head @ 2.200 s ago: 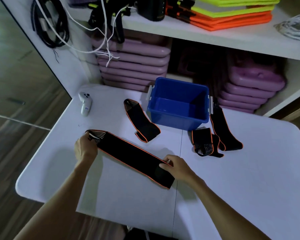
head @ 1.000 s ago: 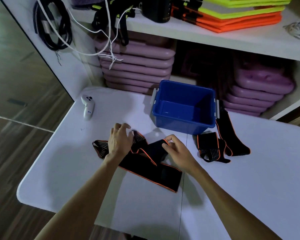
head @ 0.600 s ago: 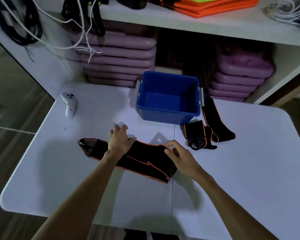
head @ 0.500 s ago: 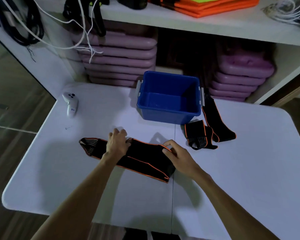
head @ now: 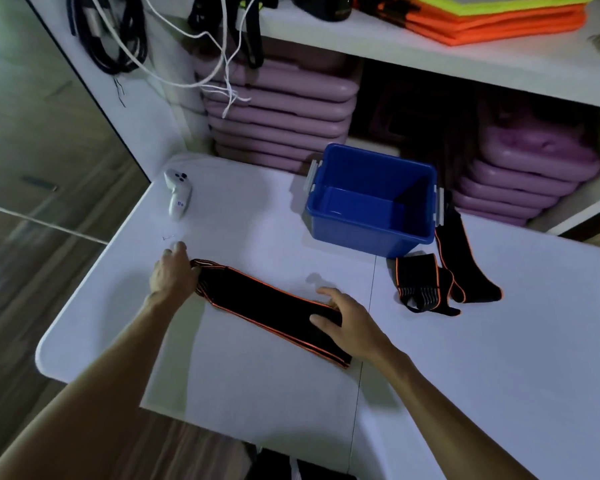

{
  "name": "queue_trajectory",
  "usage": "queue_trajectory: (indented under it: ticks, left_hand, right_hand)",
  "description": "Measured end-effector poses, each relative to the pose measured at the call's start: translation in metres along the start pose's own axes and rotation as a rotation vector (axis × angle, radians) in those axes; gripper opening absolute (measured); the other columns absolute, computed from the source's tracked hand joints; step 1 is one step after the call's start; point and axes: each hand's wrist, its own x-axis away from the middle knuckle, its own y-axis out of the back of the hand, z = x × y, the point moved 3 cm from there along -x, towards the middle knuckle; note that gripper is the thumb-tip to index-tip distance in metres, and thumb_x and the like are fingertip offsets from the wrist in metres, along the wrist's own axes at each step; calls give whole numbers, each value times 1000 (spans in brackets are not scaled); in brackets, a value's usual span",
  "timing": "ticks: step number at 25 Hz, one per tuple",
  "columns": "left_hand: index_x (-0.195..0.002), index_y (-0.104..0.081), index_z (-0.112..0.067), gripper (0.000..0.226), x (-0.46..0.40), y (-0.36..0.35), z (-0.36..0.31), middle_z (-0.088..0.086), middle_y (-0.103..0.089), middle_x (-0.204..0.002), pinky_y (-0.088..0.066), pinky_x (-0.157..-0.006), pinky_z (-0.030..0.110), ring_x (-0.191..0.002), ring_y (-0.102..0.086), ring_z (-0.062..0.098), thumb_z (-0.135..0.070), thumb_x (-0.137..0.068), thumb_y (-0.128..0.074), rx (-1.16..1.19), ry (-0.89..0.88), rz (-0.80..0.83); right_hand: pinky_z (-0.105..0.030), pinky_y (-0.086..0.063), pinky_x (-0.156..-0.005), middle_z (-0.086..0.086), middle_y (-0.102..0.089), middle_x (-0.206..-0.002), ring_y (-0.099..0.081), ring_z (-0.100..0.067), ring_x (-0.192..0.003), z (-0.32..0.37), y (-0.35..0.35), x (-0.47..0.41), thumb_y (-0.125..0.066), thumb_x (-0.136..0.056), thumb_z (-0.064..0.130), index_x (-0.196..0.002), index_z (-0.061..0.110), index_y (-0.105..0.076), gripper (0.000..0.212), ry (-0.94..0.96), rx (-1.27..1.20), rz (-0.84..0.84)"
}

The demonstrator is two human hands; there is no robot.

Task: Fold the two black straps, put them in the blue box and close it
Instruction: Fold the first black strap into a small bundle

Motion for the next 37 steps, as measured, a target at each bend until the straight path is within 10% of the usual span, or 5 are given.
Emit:
queue_trajectory:
  ticks: [5, 14, 27, 37]
  left_hand:
    - [-119, -56, -6, 36, -9, 1, 7, 29, -58, -115, -49, -83, 46, -99, -57, 47, -11, -84, -58, 104, 47, 19]
    - [-122, -54, -9, 39, -6, -9, 6, 23, -54, -120, -45, -80, 46, -102, -56, 45, -4, -83, -57, 98, 49, -42]
    - [-97, -67, -1, 24, -16, -2, 7, 29, -61, -102, -48, -78, 43, -89, -59, 47, 5, -78, -54, 210, -1, -124]
    - [-102, -53, -18, 28, -9, -30, 19, 12, -70, -78, -58, -70, 44, -55, -68, 30, -32, -81, -65, 354, 166, 13]
  right_hand:
    - [-50, -33, -107, -2, -28, -152, -29, -25, -138, -23, -18, 14, -63, -59, 83, -152, 43, -3, 117, -11, 467, 134]
    - [-42, -43, -92, -5, -39, -138, -43, -30, -118, -33, -29, 15, -61, -79, 50, -148, 37, -28, 78, 87, 659, 52]
    - [-42, -50, -80, -7, -45, -134, -50, -30, -107, -40, -29, 25, -58, -76, 54, -147, 39, -32, 77, 136, 697, 13]
    - [-42, -52, -80, -13, -40, -139, -47, -33, -111, -41, -35, 34, -57, -80, 52, -151, 31, -25, 80, 144, 655, 3]
